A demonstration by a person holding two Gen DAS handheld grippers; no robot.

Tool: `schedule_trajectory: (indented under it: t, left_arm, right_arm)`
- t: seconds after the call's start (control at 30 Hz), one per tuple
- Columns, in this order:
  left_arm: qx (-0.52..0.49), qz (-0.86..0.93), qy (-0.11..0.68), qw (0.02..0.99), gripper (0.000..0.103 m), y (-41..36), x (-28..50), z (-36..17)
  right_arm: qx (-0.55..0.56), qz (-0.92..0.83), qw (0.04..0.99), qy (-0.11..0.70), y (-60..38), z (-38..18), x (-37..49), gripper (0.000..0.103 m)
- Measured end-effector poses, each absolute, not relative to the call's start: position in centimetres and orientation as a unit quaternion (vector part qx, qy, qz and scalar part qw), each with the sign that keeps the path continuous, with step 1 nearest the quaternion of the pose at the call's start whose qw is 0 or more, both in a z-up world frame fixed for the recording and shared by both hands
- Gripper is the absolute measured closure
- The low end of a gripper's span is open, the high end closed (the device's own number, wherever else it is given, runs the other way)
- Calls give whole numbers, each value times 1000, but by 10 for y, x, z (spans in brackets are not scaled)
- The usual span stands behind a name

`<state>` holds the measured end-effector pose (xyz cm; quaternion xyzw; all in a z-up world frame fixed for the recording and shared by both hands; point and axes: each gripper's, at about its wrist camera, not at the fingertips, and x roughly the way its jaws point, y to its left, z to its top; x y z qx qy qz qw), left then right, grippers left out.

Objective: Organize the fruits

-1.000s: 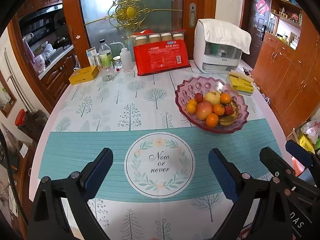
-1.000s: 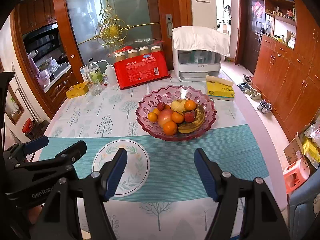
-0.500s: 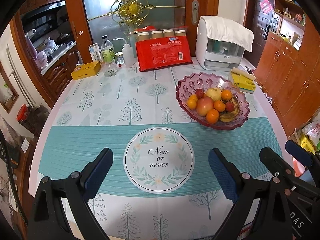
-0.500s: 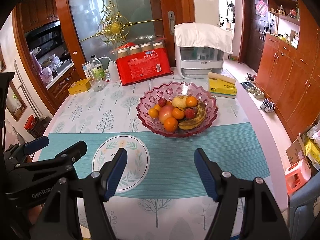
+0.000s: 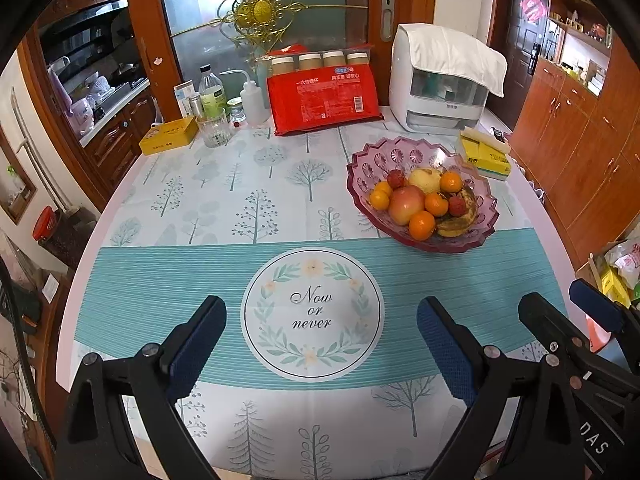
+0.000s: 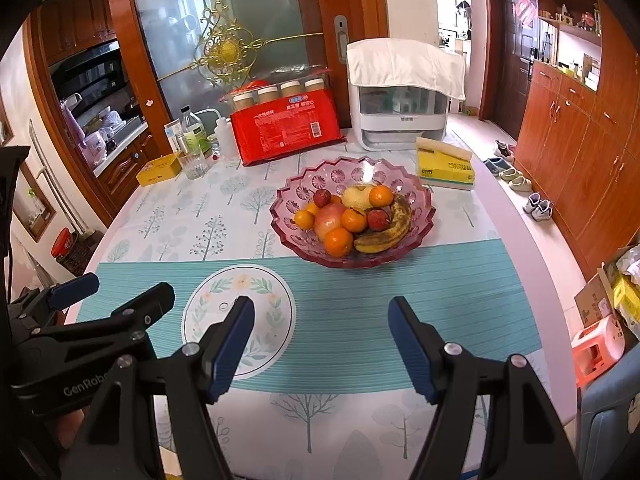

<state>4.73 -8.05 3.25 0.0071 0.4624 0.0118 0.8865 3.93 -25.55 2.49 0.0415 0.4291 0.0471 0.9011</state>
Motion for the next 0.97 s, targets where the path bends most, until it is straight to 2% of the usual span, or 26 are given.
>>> schedule_trajectory:
  t: [0.97]
  left_arm:
    - [11, 4, 469, 883, 7, -80, 53, 29]
  right_arm:
    - [47, 44, 899, 432, -260, 23, 43, 33]
